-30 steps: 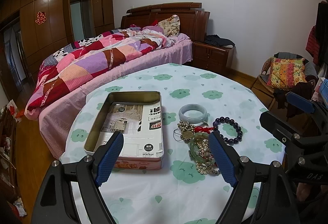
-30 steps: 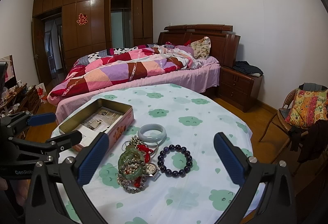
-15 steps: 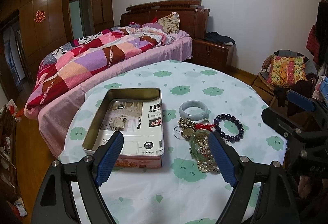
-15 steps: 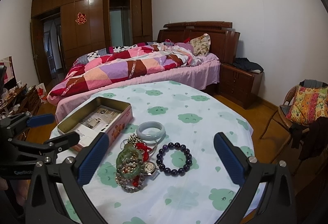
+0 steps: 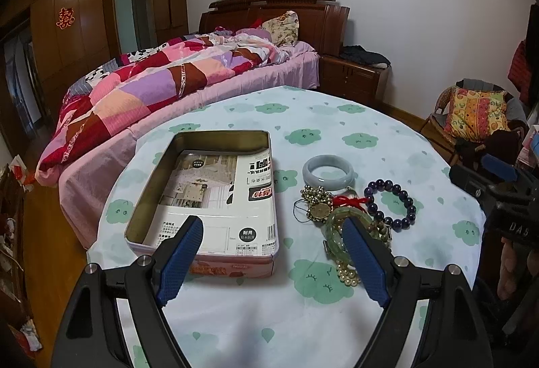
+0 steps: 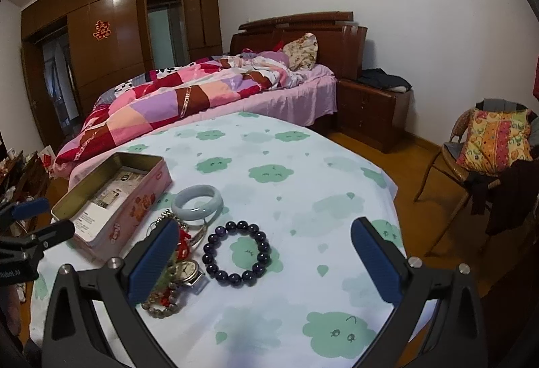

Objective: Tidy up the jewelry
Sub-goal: 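Grasp the brown wooden bead bracelet with the left tool while the right tool grasps the dark purple bead bracelet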

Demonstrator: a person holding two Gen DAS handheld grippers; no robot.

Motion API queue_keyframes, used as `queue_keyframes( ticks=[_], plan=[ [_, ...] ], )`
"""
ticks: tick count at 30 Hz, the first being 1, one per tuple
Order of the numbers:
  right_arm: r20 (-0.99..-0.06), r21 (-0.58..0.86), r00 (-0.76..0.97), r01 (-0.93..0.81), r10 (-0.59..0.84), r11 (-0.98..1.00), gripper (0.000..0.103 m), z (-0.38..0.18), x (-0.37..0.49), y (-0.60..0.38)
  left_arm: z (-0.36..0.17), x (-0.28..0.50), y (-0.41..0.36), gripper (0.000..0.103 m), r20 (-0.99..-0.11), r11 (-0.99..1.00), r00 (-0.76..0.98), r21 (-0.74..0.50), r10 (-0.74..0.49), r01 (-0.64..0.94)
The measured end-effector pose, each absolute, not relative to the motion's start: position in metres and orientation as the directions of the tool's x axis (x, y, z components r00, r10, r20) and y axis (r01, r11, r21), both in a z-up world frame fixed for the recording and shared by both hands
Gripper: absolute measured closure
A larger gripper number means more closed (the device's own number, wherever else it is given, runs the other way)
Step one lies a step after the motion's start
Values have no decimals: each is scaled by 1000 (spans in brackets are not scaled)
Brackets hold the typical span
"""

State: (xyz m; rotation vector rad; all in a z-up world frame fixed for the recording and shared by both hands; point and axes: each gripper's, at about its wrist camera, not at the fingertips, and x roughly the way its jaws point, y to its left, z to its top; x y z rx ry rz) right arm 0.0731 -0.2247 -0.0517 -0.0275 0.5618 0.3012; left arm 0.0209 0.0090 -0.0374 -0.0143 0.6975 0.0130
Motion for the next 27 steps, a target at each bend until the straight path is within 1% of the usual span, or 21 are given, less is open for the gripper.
queue_keyframes(
  ticks=[3, 4, 6, 7, 9, 11, 13, 15, 19, 21, 22, 23, 24, 25, 26, 27],
  plan=[
    [-535, 48, 792, -319, 295, 946, 2, -58, 76, -221, -39, 26, 6, 18, -641, 1000, 768, -8, -5, 0],
    [-542, 41, 787, -326, 295, 944, 4, -60, 77, -219, -41, 29, 3, 18, -643, 1000, 765, -6, -13, 12],
    [-555, 28, 778, -336, 294, 941, 17, -66, 81, -217, -46, 34, -3, 18, -650, 1000, 759, 2, -23, 31],
    [-564, 26, 771, -341, 296, 940, 19, -69, 83, -217, -49, 37, -6, 18, -656, 999, 754, 4, -30, 43],
    [-585, 31, 754, -348, 299, 937, 29, -75, 87, -219, -53, 41, -14, 19, -665, 997, 745, -4, -57, 73],
    [-603, 35, 739, -351, 300, 936, 32, -82, 92, -221, -55, 41, -23, 23, -665, 994, 742, -8, -88, 111],
    [-623, 31, 725, -352, 294, 935, 34, -90, 97, -221, -58, 41, -32, 27, -671, 989, 733, -2, -110, 146],
    [-644, 36, 706, -356, 295, 934, 37, -97, 102, -221, -65, 45, -40, 37, -690, 985, 714, 5, -122, 173],
    [-680, 55, 669, -364, 302, 930, 41, -107, 111, -220, -81, 56, -53, 50, -729, 976, 669, 4, -146, 217],
    [-689, 39, 663, -369, 292, 929, 43, -110, 116, -216, -86, 60, -56, 65, -743, 972, 648, -15, -169, 237],
    [-698, 30, 657, -369, 284, 929, 43, -111, 119, -213, -87, 60, -56, 69, -744, 970, 644, -23, -179, 243],
    [-706, 26, 652, -369, 278, 929, 46, -113, 122, -211, -87, 60, -56, 78, -743, 968, 642, -31, -189, 249],
    [-719, 20, 640, -370, 270, 929, 51, -117, 126, -208, -86, 60, -56, 90, -745, 966, 638, -33, -195, 256],
    [-732, 14, 630, -367, 259, 930, 55, -120, 129, -206, -86, 59, -57, 93, -743, 964, 638, -38, -202, 261],
    [-752, 19, 607, -368, 256, 930, 66, -125, 134, -205, -85, 58, -56, 95, -739, 964, 640, -47, -210, 263],
    [-757, 17, 601, -373, 256, 928, 69, -126, 134, -206, -84, 56, -56, 96, -735, 962, 642, -54, -219, 267]
  ],
)
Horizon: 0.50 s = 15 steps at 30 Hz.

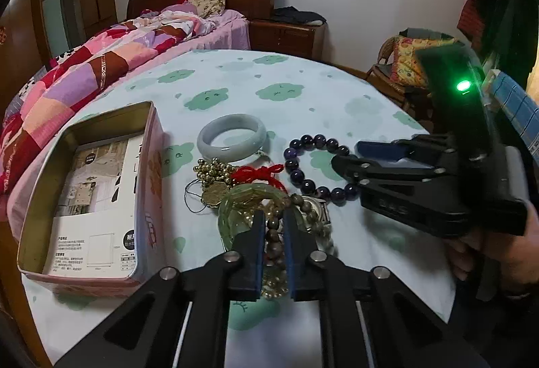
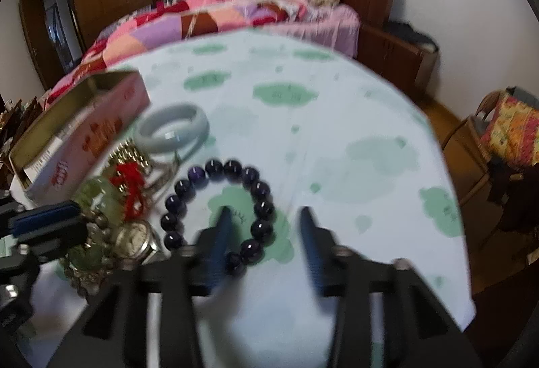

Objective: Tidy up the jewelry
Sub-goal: 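Grasp the brown wooden bead bracelet with the left tool while the right tool grasps the dark purple bead bracelet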

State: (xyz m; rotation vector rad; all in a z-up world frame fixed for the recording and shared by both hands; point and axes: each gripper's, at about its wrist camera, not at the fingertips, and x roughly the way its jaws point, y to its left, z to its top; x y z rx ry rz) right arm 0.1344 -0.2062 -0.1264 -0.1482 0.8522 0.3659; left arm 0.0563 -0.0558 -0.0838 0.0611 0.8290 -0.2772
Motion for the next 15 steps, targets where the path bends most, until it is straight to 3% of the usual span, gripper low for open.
queue_keyframes(
  ticks=[2, 5, 15],
  plan=[
    [-760, 21, 590, -398, 273, 917, 83, -126, 131, -207, -80, 53, -55, 96, -723, 959, 649, -69, -239, 276],
    [-756, 39, 585, -406, 293, 913, 86, -123, 127, -211, -72, 49, -53, 96, -702, 957, 665, -79, -253, 279],
    [-686, 9, 647, -451, 334, 893, 87, -89, 106, -202, -39, 39, -40, 96, -633, 974, 752, -9, -182, 228]
  ],
)
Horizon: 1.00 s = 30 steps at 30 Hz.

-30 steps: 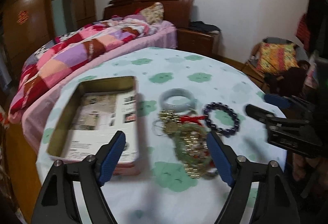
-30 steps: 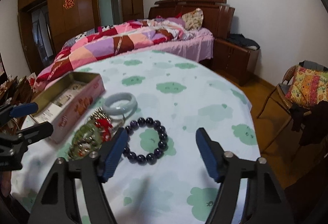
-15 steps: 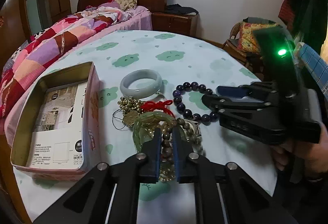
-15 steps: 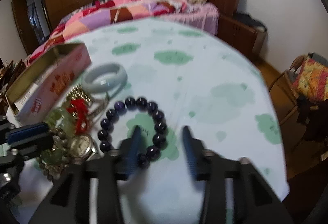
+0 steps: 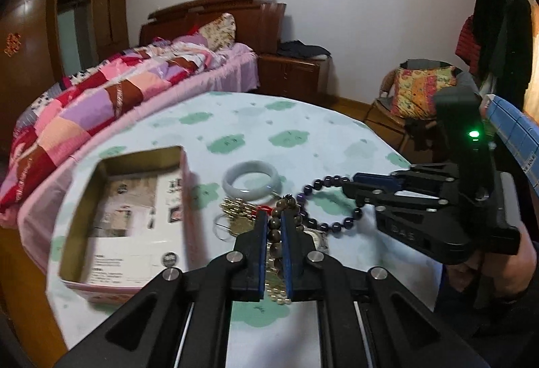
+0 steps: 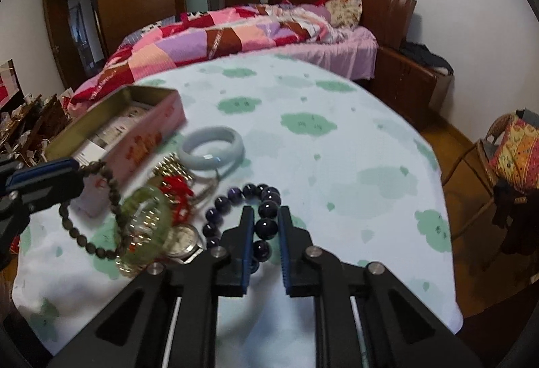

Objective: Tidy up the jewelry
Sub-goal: 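Grasp the brown wooden bead bracelet with the left tool while the right tool grasps the dark purple bead bracelet, then carry both bead bracelets into the tin box and open both tools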

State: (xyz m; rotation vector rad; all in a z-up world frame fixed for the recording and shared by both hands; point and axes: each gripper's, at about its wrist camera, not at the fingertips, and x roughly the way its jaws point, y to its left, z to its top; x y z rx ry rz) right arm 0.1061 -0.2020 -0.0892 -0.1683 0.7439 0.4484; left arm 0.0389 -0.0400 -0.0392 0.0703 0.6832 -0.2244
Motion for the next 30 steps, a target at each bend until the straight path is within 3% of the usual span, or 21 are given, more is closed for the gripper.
queue_keyframes(
  ticks=[22, 30],
  plan=[
    [-621, 18, 645, -555, 444, 832, 87, -47, 102, -159, -14, 32, 2, 96, -577, 988, 804, -31, -142, 153],
    [-596, 1, 634, -613, 493, 790, 87, -32, 104, -126, -6, 41, 42, 96, -559, 997, 826, -32, -72, 65]
  ],
)
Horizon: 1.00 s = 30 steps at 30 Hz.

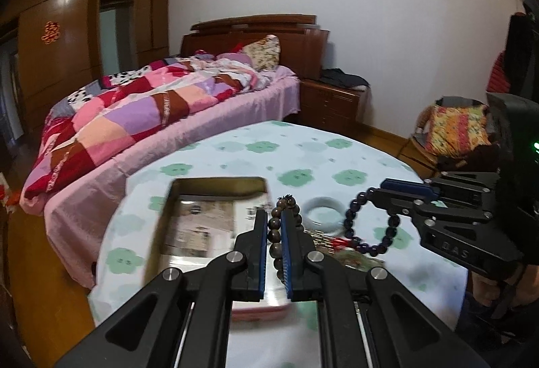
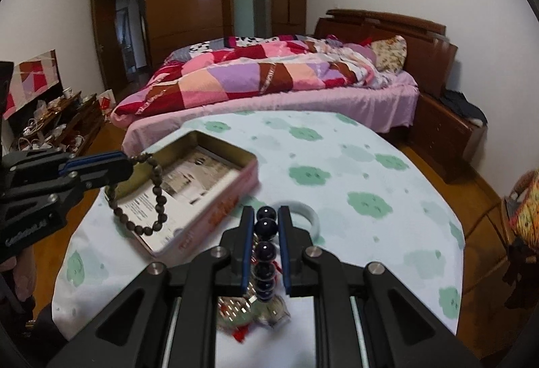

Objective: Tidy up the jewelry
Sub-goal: 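Carry both bead bracelets into the tin box and open both tools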

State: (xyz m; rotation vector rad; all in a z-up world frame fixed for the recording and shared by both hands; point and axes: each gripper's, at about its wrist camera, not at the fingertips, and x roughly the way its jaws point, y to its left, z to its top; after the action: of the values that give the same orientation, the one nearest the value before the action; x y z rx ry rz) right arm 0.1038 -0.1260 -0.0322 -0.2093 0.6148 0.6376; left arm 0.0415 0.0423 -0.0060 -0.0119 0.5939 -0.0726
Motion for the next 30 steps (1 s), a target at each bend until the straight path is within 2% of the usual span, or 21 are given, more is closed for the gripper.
queue_keyframes(
  ticks=[15, 30],
  plan=[
    [-553, -82, 624, -700, 552, 709, 87, -10, 103, -48, -3, 59, 106, 96, -547, 998, 835, -14, 50, -69],
    [-584, -107, 603, -721, 544, 685, 87, -36, 117, 5, -27, 85, 136, 96, -602, 991, 789, 26, 120, -131]
  ],
)
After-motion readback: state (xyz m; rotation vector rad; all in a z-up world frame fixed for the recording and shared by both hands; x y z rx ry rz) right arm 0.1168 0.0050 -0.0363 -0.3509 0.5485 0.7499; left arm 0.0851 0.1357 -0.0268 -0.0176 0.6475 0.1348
